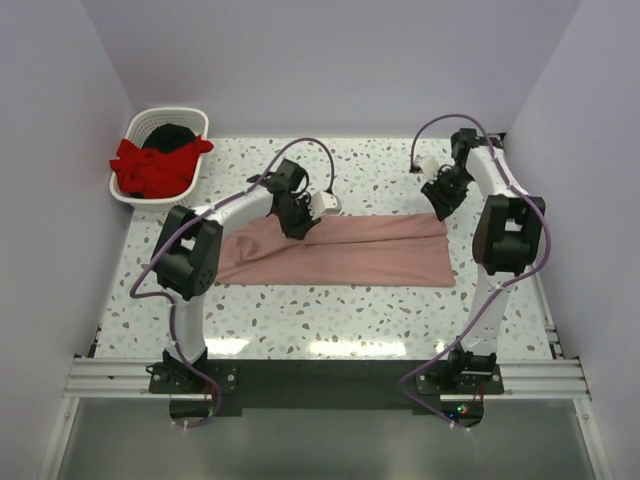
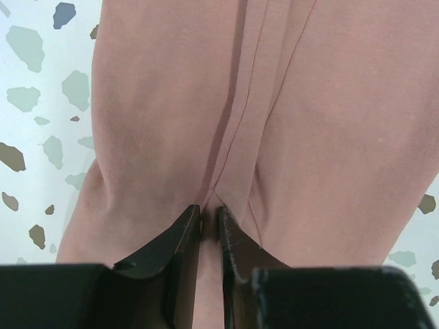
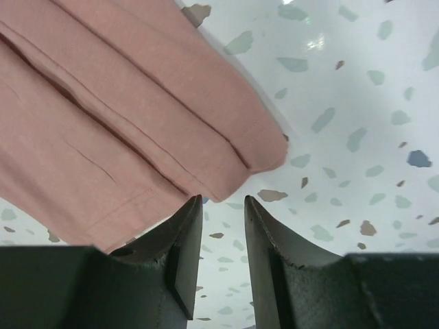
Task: Fold and stack the t-shirts
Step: Fold the tshirt
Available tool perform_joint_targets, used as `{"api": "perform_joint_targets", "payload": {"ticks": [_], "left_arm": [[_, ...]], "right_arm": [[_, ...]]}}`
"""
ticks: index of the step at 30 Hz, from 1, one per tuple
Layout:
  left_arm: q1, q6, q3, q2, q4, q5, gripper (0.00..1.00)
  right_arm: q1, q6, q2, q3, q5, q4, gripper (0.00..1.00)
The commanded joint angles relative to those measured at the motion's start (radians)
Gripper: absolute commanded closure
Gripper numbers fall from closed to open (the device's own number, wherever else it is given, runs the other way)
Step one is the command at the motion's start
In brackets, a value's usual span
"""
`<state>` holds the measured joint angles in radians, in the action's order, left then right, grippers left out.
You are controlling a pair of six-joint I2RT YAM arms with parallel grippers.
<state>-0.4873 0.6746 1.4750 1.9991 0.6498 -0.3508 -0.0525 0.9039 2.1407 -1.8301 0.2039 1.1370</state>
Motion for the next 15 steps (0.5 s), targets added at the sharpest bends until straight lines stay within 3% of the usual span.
{"api": "perform_joint_targets", "payload": {"ticks": [1,15], "left_arm": [[-0.008,0.02,0.015,-0.026,0.004,0.015,0.77],[-0.008,0.008,0.038,-0.006,0.004,0.027,0.67]], "right_arm": [[0.0,-0.016,0.03,-0.073,0.012,0.013,0.66],[0.0,-0.019,0.087,-0.075,-0.012,-0.008,0.63]]}}
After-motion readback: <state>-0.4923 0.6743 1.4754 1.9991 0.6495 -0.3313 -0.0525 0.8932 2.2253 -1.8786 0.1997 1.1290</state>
